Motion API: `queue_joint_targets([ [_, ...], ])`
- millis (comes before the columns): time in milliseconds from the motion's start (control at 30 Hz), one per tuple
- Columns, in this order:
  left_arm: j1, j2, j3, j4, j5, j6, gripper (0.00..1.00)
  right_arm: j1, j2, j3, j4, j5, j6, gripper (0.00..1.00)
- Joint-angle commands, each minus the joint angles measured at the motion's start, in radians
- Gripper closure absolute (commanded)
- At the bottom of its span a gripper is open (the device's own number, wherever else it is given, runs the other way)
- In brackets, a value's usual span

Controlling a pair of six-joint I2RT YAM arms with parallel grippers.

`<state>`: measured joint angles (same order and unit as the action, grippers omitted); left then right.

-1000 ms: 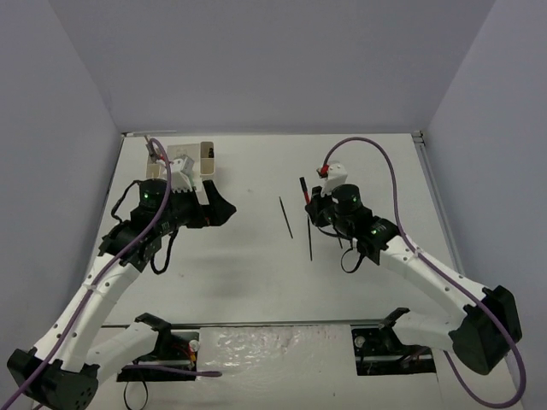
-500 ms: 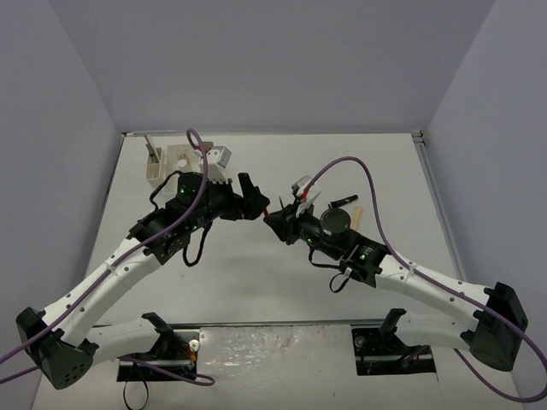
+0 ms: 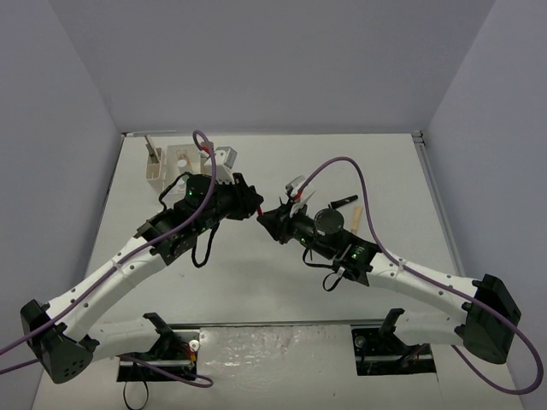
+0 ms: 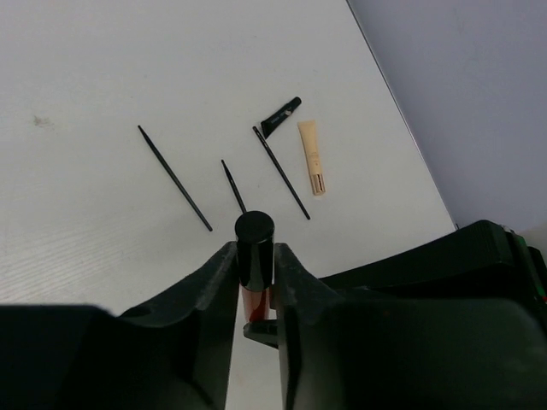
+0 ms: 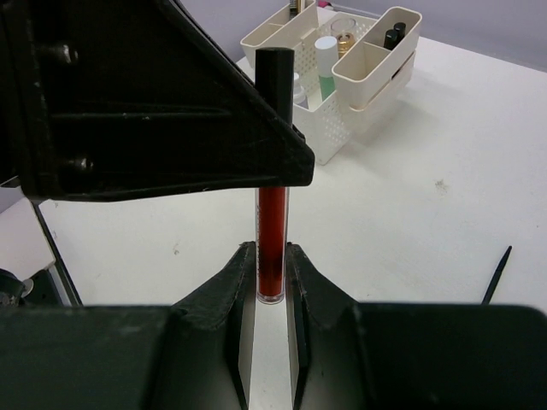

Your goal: Organize the makeup

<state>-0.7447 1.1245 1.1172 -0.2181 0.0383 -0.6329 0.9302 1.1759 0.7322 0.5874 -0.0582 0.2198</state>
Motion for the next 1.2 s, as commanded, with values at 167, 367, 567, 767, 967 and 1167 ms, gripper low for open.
queue_joint_targets([
  [167,-0.007,0.003,0.022,0.120,-0.037,0.030,1.00,0.007,0.018,0.008,0.114,0.038,0.001,0.83],
  [367,0.000,0.039,0.054,0.073,-0.169,0.121,1.00,-0.006,0.042,0.068,0.008,0.133,-0.007,0.37],
  [567,0.141,0.104,0.130,0.100,-0.315,0.269,1.00,-0.033,0.031,0.091,-0.154,0.259,-0.016,0.05],
  [767,0.337,0.244,0.193,0.315,-0.337,0.396,1.00,-0.078,-0.006,0.035,-0.182,0.274,-0.013,0.00],
  [967,0.439,0.420,0.303,0.440,-0.295,0.491,1.00,-0.119,-0.034,-0.012,-0.205,0.254,-0.017,0.00],
  [1167,0.516,0.578,0.429,0.495,-0.228,0.495,1.00,-0.160,-0.061,-0.038,-0.219,0.226,-0.018,0.00],
])
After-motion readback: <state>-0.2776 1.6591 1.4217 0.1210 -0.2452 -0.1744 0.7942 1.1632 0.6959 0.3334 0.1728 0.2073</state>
